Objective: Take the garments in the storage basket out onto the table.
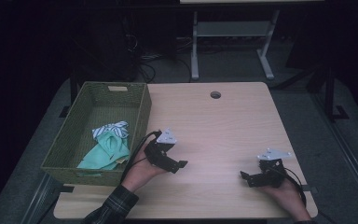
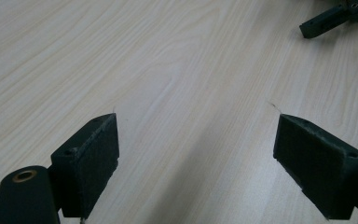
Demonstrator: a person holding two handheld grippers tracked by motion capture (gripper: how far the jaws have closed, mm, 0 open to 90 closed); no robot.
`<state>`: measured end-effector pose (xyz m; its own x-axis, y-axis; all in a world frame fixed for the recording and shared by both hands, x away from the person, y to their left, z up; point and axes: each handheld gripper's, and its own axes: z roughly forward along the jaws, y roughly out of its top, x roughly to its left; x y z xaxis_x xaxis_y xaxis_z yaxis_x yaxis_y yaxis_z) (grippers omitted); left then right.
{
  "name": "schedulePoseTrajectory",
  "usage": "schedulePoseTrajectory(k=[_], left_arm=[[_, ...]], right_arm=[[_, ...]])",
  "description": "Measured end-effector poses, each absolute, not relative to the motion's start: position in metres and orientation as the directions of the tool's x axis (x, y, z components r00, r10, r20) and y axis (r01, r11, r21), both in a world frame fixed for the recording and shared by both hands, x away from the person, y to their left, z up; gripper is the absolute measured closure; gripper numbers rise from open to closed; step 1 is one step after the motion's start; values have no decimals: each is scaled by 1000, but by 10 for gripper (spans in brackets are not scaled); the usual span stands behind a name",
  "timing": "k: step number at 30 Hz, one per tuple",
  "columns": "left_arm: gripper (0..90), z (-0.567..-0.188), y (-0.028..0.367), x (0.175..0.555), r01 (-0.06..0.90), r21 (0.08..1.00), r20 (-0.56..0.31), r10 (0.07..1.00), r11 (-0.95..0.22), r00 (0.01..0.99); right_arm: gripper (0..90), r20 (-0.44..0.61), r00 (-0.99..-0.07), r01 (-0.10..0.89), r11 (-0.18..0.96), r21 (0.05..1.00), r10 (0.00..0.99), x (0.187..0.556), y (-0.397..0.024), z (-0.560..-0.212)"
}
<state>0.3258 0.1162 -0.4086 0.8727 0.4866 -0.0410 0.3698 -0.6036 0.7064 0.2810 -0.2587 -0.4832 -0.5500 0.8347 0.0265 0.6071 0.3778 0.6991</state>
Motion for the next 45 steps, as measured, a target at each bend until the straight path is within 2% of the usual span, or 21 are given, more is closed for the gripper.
schedulePoseTrajectory(k=[22, 45], left_arm=[[135, -388, 118, 328, 360, 734, -61, 472, -576, 880], [136, -357, 136, 337, 325, 772, -30, 479, -546, 877]], right_arm=[[4, 27, -551, 606, 378, 699, 834, 281, -259, -483], [4, 28, -550, 608, 377, 699, 835, 281, -259, -483]])
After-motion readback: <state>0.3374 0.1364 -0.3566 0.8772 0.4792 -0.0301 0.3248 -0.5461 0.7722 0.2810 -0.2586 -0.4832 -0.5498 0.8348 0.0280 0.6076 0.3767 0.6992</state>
